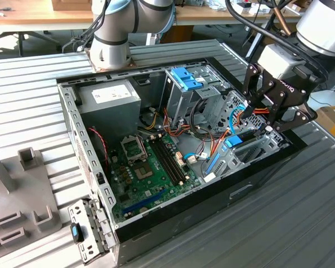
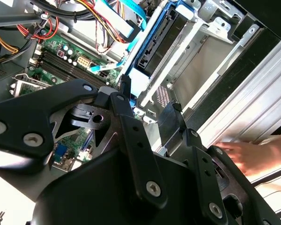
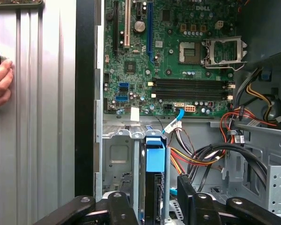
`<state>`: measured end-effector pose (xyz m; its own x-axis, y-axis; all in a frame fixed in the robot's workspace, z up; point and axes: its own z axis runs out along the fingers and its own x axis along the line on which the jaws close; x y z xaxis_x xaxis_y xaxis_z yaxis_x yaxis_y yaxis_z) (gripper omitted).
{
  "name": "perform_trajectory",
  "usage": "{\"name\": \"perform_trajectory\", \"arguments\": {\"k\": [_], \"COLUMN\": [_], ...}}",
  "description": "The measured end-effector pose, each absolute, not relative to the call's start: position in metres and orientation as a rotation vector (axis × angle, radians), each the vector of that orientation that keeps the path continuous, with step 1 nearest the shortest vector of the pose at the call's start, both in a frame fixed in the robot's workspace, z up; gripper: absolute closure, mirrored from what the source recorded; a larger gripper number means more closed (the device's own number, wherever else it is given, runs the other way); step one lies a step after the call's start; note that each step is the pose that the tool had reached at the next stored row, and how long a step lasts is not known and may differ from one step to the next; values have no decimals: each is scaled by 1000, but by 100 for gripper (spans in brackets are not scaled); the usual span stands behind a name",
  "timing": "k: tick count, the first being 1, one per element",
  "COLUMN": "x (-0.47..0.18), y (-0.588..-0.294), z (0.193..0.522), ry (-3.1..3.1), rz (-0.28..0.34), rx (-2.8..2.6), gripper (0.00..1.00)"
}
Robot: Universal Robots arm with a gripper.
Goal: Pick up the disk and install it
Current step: 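Insert the first disk wire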
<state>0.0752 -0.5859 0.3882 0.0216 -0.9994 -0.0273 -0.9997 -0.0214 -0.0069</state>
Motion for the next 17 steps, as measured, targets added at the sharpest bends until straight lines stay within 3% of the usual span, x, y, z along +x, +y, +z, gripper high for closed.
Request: {"name": "perform_trajectory", "arguments": {"k": [17], "x": [75], "y": [-586], "z": [388], "ry": [1996], "rz": [26], "rx": [-2396], "gripper": [50]}}
